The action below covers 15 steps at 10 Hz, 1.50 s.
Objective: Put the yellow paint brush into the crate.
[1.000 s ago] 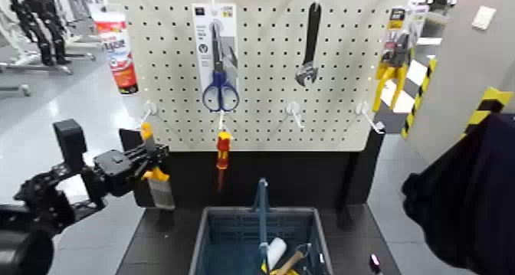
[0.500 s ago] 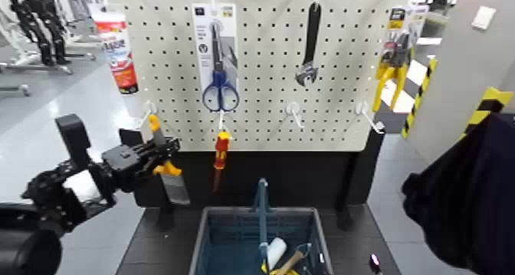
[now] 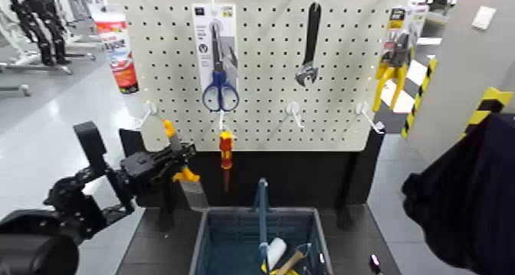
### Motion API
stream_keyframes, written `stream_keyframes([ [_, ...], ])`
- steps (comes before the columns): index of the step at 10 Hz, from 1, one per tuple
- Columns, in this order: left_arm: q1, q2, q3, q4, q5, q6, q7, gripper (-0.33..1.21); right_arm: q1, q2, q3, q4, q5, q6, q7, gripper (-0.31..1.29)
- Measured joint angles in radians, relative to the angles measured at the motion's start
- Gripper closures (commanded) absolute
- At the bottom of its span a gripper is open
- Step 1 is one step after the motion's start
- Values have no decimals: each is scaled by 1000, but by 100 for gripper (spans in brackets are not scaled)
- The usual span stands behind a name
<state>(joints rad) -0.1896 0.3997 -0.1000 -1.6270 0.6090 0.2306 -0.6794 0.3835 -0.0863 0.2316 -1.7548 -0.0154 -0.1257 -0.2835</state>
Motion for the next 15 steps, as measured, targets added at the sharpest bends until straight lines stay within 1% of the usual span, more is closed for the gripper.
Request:
stream_keyframes([
  [5, 13, -47, -96, 54, 70, -19, 14, 120, 0, -1, -2, 7, -11, -17, 0, 14],
  [12, -2, -56, -240, 202, 68, 11, 14, 120, 0, -1, 2, 11, -22, -18, 0, 14],
  [15, -17, -55, -276, 220, 64, 44, 16, 119, 0, -1, 2, 13, -27, -20, 0, 14],
])
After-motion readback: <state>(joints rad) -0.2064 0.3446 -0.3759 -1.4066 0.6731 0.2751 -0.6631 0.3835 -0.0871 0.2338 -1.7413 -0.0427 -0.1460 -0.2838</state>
